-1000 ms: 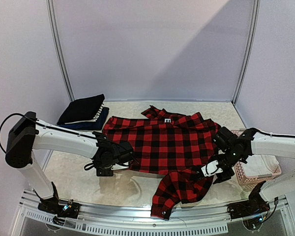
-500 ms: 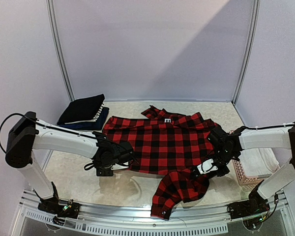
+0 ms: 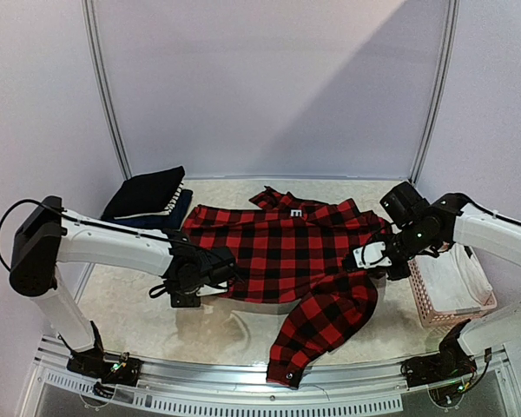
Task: Fold and stack the mixed laundry pile
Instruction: Fold the 1/3-folded shirt at the center of the board.
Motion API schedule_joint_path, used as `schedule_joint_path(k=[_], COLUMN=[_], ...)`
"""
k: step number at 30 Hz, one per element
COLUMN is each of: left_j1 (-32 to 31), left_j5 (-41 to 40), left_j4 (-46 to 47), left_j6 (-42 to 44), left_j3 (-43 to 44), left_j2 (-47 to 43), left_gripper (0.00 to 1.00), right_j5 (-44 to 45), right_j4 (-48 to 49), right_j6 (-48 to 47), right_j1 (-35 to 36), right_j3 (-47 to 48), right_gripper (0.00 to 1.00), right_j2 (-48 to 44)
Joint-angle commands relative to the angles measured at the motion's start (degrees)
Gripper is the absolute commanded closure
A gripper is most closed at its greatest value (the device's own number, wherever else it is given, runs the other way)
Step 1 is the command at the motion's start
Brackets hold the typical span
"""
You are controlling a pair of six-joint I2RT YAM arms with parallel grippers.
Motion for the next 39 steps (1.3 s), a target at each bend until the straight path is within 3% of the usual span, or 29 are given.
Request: schedule_joint_path(k=[1,9,16,25,33,39], left_j1=[2.35,8.74,13.25,16.8,18.77,18.86], left_j5=[-1.83,1.2,1.75,-1.08,-2.12,-3.47], left_j4=[-0.73,-0.36,-1.57,0.23,3.06,5.31], left_j6=[-0.03,-2.7,-3.17,-2.17,-0.33,0.61], left_j3=[3.13,9.03,14.03,21.82,26.42,29.63], left_j2=[-1.88,-1.41,4.55,14.58,19.3,23.18], left_gripper=[1.0,1.0,1.0,1.0,1.0,1.0], right_j5=[0.4,0.84,-0.24,1.14,2.49,4.24], right_j4=[-1.13,4.71,9.44,15.98,15.61,16.89], right_j6=[4.59,10.03,16.06,21.62,24.47,26.05], right_j1=[-1.66,-5.97,-11.02,-12.98,-14.82,-14.93], right_j3=[1.89,2.12,3.4,8.3,13.91,14.2], right_gripper=[1.0,1.0,1.0,1.0,1.0,1.0], right_j2=[-0.06,3.92,8.36,16.6,26.4,28.44])
